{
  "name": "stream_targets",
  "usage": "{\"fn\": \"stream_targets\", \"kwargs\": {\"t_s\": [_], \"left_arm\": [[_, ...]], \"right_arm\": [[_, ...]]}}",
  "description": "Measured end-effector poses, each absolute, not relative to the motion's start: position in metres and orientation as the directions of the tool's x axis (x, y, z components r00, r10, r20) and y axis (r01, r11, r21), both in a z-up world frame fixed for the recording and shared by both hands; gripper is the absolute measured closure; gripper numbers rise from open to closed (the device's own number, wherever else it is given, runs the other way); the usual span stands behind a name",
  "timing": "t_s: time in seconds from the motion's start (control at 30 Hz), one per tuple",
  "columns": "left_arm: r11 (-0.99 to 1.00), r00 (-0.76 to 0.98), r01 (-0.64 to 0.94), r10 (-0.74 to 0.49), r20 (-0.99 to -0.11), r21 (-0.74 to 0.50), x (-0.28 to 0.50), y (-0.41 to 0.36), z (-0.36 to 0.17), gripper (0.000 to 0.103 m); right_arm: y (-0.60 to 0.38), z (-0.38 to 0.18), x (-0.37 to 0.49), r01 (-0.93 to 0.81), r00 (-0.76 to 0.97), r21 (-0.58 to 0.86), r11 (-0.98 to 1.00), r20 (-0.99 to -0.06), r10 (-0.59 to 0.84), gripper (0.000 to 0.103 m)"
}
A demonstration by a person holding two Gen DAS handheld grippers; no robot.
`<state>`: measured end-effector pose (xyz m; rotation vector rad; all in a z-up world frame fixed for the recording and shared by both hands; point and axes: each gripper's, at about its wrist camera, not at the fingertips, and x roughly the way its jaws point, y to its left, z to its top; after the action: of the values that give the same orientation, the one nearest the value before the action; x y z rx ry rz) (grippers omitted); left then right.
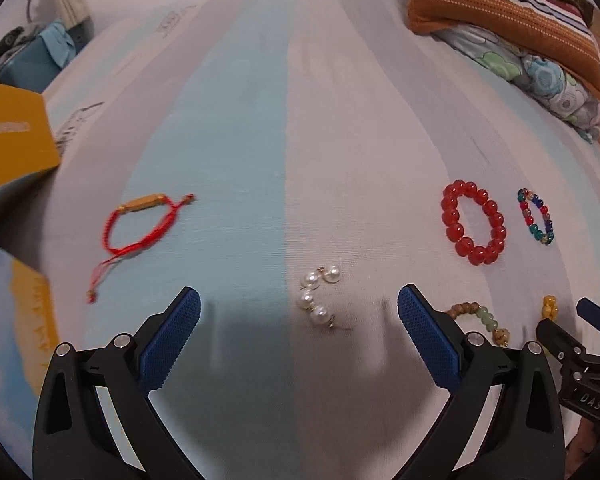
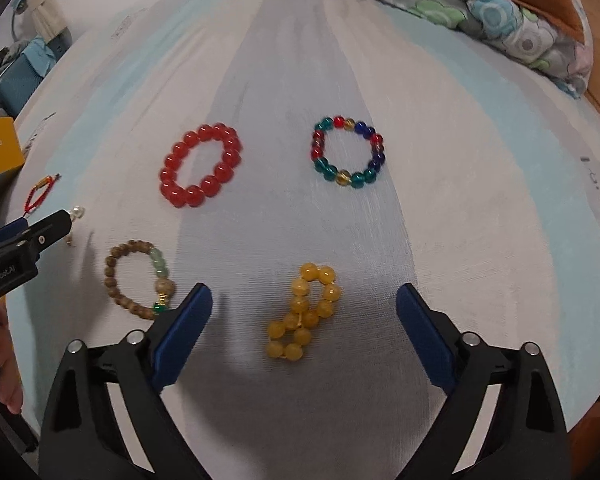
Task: Organize jewelry
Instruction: 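Move both tools back over the remaining jewelry on the bed, then grasp the pearl earrings with the left tool while the right tool grasps the yellow bead bracelet, then lift the pearl earrings and yellow bracelet and carry them over the box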
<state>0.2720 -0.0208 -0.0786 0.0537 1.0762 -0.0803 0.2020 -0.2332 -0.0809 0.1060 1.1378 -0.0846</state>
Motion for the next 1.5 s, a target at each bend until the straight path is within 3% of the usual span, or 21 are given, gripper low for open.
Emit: {"fn": "stream_targets", "kwargs": {"t_s": [0.33,0.43,0.63,0.9,1.13,1.17,1.2,1.5], "left_arm": [[0.993,0.463,0.115,-0.038,-0.885,0.018,0.288,-0.026,-0.102,0.007],[0.992,0.458,0.121,-0.031,-0.889,0.027,0.286,-0.027,-0.104,0.012],[0.992,0.447,0.125,-0.05,-0.893,0.007,0.281,-0.021,-0.1,0.037],[0.991,0.45,0.136,-0.057,-0.891,0.006,0.277,-0.021,-0.096,0.081],[0.991,0.45,0.136,-0.078,-0.89,-0.018,0.275,-0.014,-0.092,0.081],[0.99,0.45,0.136,-0.08,-0.889,-0.021,0.274,-0.014,-0.092,0.081],[0.99,0.451,0.137,-0.082,-0.889,-0.022,0.273,-0.013,-0.091,0.081],[0.989,0.453,0.147,-0.094,-0.886,-0.03,0.27,-0.009,-0.087,0.081]], "right_arm": [[-0.228,-0.096,0.201,0.121,0.409,0.018,0.993,-0.912,-0.034,0.039],[-0.227,-0.096,0.201,0.116,0.411,0.021,0.993,-0.911,-0.029,0.048],[-0.225,-0.095,0.199,0.119,0.408,0.013,0.993,-0.912,-0.037,0.064],[-0.224,-0.093,0.199,0.114,0.411,-0.003,0.993,-0.91,-0.05,0.084],[-0.224,-0.093,0.197,0.127,0.42,0.006,0.992,-0.906,-0.048,0.085],[-0.224,-0.092,0.197,0.129,0.422,0.009,0.992,-0.905,-0.047,0.086],[-0.224,-0.091,0.197,0.129,0.423,0.014,0.991,-0.905,-0.043,0.094],[-0.226,-0.088,0.198,0.132,0.433,0.019,0.991,-0.901,-0.04,0.094]]}}
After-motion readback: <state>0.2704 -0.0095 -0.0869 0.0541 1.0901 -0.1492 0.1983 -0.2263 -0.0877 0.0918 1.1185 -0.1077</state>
